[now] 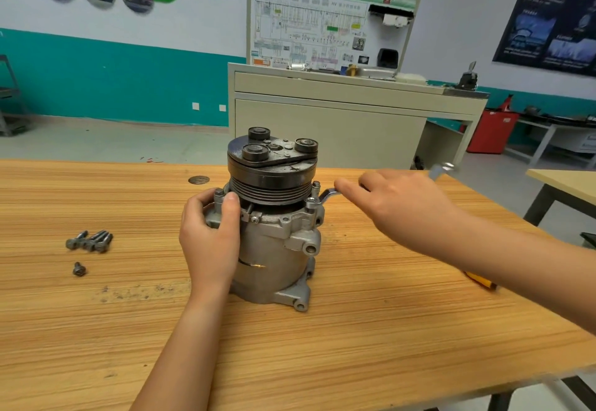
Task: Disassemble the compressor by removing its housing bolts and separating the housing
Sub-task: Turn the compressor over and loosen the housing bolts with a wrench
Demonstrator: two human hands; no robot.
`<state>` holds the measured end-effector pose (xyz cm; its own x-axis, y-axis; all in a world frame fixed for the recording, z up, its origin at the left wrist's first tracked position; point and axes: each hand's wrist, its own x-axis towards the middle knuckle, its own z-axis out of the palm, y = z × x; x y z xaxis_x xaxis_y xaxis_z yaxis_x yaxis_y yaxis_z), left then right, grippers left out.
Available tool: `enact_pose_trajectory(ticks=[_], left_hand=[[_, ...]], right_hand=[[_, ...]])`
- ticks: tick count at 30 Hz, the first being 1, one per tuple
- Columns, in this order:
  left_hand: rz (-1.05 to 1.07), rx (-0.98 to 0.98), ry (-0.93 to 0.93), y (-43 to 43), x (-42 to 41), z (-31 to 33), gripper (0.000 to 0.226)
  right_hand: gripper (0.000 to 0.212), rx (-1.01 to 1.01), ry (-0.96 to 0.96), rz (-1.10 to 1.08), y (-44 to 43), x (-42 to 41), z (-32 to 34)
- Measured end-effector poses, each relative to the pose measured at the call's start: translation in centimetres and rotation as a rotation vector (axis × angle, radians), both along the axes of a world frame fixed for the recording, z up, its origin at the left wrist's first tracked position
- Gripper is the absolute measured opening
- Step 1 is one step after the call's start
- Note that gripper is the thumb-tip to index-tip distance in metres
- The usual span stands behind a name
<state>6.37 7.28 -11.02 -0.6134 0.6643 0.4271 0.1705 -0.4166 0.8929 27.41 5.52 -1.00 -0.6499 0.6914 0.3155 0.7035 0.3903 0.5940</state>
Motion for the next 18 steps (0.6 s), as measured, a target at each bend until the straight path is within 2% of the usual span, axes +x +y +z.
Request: enact_pose_trajectory(ticks=[3,4,9,13,15,18], left_hand=[[0.003,0.002,0.009,0.1,0.0,-0.1,0.015],[0.005,0.003,0.013,0.1,-0.1,-0.1,0.016],[0.010,-0.004,0.038,0.0,-0.2,0.0,0.017],[0.012,-0.003,0.052,0.0,-0.2,0.1,0.024],[0.035,-0.007,0.064,0.1,-0.2,0.0,0.017],[0.062,-0.014,0.090,0.1,-0.2,0.1,0.023]], right_hand=[[0.020,0.207,0.243,0.317,3.5,0.6,-1.8],[0.016,0.258,0.312,0.368,4.4,0.1,-2.5],[0.019,0.268,0.633,0.426,5.9,-2.3,-4.7],[0.033,0.254,0.924,0.452,1.9,-1.3,-2.4],[0.037,0.214,0.872,0.358,-1.0,-0.8,-1.1],[0.044,0.025,0.540,-0.058,-4.2,-1.0,-0.3]])
